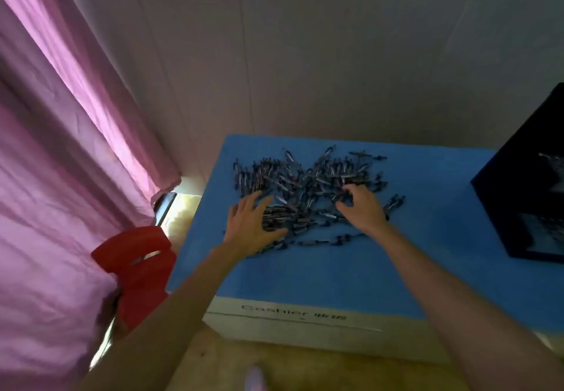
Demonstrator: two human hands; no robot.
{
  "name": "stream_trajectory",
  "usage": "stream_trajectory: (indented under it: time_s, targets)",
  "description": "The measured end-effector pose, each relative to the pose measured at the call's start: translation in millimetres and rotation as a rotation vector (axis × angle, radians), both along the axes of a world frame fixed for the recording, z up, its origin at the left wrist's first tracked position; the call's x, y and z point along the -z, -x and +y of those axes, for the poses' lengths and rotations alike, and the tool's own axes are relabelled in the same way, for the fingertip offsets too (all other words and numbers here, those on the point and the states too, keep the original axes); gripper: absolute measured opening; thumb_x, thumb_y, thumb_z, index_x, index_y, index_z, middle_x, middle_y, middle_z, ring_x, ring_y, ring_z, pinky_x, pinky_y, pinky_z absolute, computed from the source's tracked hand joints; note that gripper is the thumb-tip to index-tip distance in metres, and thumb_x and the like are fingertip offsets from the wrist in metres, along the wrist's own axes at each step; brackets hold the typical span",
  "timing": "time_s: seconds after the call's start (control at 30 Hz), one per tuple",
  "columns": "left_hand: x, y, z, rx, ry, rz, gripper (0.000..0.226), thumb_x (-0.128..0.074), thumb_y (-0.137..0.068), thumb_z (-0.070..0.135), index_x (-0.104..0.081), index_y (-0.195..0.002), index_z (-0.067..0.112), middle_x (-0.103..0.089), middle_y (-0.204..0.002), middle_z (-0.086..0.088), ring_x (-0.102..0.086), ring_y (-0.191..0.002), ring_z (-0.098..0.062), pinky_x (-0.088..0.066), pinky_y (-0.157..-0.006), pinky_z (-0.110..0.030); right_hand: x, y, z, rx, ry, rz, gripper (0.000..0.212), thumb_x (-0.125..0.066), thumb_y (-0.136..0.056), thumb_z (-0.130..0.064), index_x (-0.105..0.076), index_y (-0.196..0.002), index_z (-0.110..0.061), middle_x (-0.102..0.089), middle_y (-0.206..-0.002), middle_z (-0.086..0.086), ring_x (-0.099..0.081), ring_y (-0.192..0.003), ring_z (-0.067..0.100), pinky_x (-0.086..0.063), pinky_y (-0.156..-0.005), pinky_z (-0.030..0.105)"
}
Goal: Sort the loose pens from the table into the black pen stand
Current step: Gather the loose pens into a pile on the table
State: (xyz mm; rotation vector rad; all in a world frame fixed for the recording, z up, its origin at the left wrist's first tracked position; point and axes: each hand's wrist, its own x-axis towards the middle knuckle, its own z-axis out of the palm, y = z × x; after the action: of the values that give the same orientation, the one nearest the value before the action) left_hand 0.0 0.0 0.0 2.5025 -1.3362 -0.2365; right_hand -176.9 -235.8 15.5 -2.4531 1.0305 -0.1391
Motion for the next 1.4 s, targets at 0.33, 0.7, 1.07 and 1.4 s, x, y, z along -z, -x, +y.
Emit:
stream_trajectory:
  time_s: [0.33, 0.7, 1.07, 1.4]
  targets:
    - [85.2, -25.1, 19.9, -0.015, -0.209, 0.105, 0.138, -0.044, -0.052, 0.105, 0.031, -0.149, 0.040, 0.035, -0.160, 0.001, 0.034, -0.147, -0.027, 0.010, -0.117, -0.066, 62.3, 4.0, -13.1, 0.325, -0.068, 0.029, 0.074, -0.064, -0.093, -0.038, -0.029, -0.152, -0.011, -0.028, -0.156, 0.015, -0.029, -0.143, 0.034, -0.034, -0.115, 0.050]
    - [97.8, -55.2, -2.2, -0.035, -0.199, 0.048, 0.123, -0.032, -0.060, 0.105, 0.018, -0.154, 0.044, 0.033, -0.161, 0.003, 0.031, -0.148, -0.030, 0.009, -0.119, -0.063, 118.4, 62.7, -9.5, 0.034, 0.057, 0.270, 0.123, -0.016, -0.061, -0.103, 0.021, -0.155, -0.032, 0.023, -0.164, -0.002, 0.020, -0.152, 0.020, 0.007, -0.121, 0.055]
    - [99.4, -78.3, -44.5, -0.016, -0.215, 0.001, 0.130, -0.029, -0.055, 0.107, 0.012, -0.157, 0.038, 0.022, -0.165, 0.000, 0.026, -0.150, -0.024, 0.002, -0.116, -0.071, 119.6, 7.5, -28.8, -0.129, 0.163, 0.304, 0.112, -0.009, -0.068, -0.100, 0.016, -0.156, -0.035, 0.020, -0.165, -0.001, 0.019, -0.152, 0.028, 0.006, -0.122, 0.056]
    - [96.4, -76.8, -70.7, -0.115, -0.257, 0.039, 0.129, -0.029, -0.054, 0.107, 0.002, -0.159, 0.037, 0.015, -0.167, -0.001, 0.020, -0.152, -0.022, 0.007, -0.113, -0.074, 123.6, -33.9, -26.4, -0.055, 0.105, 0.277, 0.115, -0.018, -0.067, -0.099, 0.017, -0.156, -0.035, 0.020, -0.165, 0.004, 0.020, -0.152, 0.027, 0.009, -0.120, 0.055]
